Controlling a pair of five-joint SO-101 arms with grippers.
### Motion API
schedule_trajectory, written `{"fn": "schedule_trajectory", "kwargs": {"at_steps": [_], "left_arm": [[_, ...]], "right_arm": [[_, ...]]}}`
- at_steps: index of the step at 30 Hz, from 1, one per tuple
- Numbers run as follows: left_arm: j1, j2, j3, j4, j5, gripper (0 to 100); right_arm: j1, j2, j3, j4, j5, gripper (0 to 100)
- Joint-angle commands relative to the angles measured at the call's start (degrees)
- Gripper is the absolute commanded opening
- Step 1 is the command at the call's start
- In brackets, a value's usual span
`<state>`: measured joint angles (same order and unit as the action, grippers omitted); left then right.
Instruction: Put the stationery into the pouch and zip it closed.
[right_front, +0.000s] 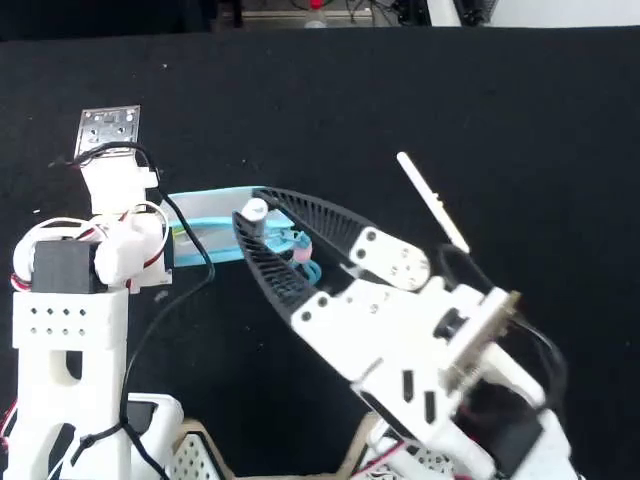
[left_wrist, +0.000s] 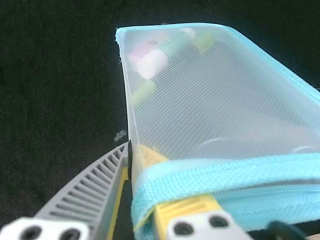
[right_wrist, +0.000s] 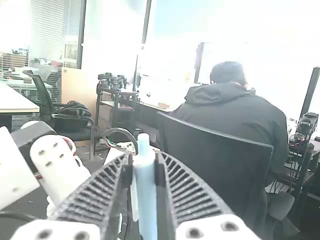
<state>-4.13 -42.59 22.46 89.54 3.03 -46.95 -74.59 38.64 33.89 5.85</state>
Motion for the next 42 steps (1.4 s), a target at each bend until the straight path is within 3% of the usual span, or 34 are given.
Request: {"fn": "schedule_trajectory", "kwargs": {"at_steps": [1, 16, 24, 35, 42], "left_arm": [[-0.75, 0.35, 0.57, 0.09, 0.26, 3], [-0.75, 0.35, 0.57, 0.18, 0.26, 3], [-0.75, 0.35, 0.57, 0.18, 0.26, 3], [-0.75, 0.35, 0.57, 0.18, 0.26, 3], [-0.75, 0.35, 0.57, 0.18, 0.26, 3]], "right_arm": [[-0.53, -0.40, 2.77, -4.31, -0.35, 1.1], [-0.09, -0.48, 12.09, -5.01, 0.18, 1.1], [-0.09, 0.04, 12.62, -17.76, 0.18, 1.1], [0.35, -0.40, 22.46, -19.96, 0.35, 1.1], [4.04, -0.48, 25.98, -19.16, 8.26, 1.1]]}}
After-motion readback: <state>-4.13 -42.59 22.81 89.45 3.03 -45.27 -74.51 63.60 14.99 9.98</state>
